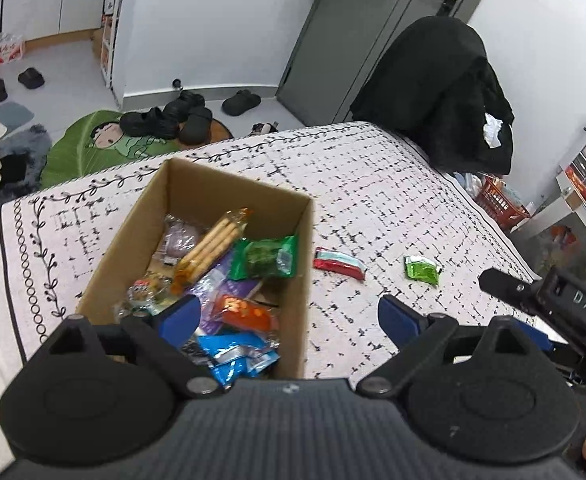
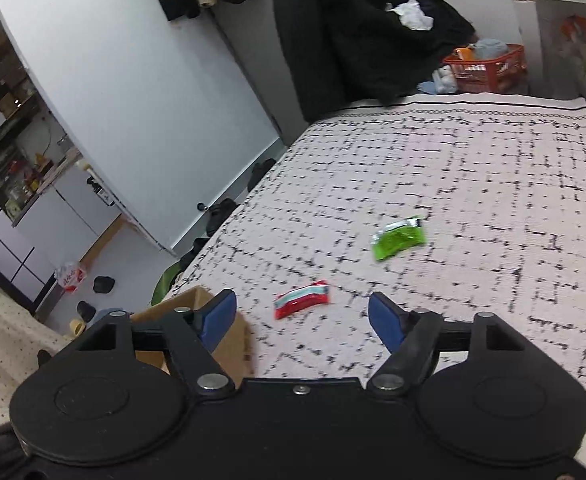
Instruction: Organize snacks
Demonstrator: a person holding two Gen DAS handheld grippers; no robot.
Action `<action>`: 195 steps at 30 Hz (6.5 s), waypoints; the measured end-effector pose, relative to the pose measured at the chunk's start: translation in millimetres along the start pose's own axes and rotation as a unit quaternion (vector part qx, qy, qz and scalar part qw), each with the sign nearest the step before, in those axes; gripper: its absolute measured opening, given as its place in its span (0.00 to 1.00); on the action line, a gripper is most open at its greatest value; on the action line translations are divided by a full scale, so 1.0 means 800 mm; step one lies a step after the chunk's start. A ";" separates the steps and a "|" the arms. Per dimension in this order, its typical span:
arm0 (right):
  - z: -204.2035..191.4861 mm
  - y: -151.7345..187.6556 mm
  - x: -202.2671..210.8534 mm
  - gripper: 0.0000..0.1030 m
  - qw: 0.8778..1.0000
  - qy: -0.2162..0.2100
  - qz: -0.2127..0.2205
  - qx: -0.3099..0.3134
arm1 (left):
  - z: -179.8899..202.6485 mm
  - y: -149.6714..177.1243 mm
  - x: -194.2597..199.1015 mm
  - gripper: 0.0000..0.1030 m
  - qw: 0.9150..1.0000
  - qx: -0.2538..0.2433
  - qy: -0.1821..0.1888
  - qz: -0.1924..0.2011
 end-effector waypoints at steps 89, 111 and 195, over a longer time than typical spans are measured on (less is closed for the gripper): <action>0.108 -0.073 -0.220 0.31 0.994 0.004 -0.050 0.101 | 0.129 -0.018 -0.259 0.21 0.994 -0.057 -0.083 -0.040; 0.063 -0.039 -0.108 0.29 0.998 -0.003 -0.020 0.063 | 0.140 -0.031 -0.132 0.21 0.998 -0.058 -0.005 0.008; -0.130 0.018 0.056 0.83 0.997 -0.013 -0.008 0.078 | -0.036 -0.040 0.049 0.90 0.999 0.001 0.041 0.008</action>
Point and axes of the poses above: each gripper's, at about its wrist camera, not at the fingertips, and x roughly against the way its jaws point, z to its right, y to its underside, the point moved 2 cm from there along -x, roughly the way its jaws point, and after that the axes turned 12 degrees about -x, right-handed, at the moved point
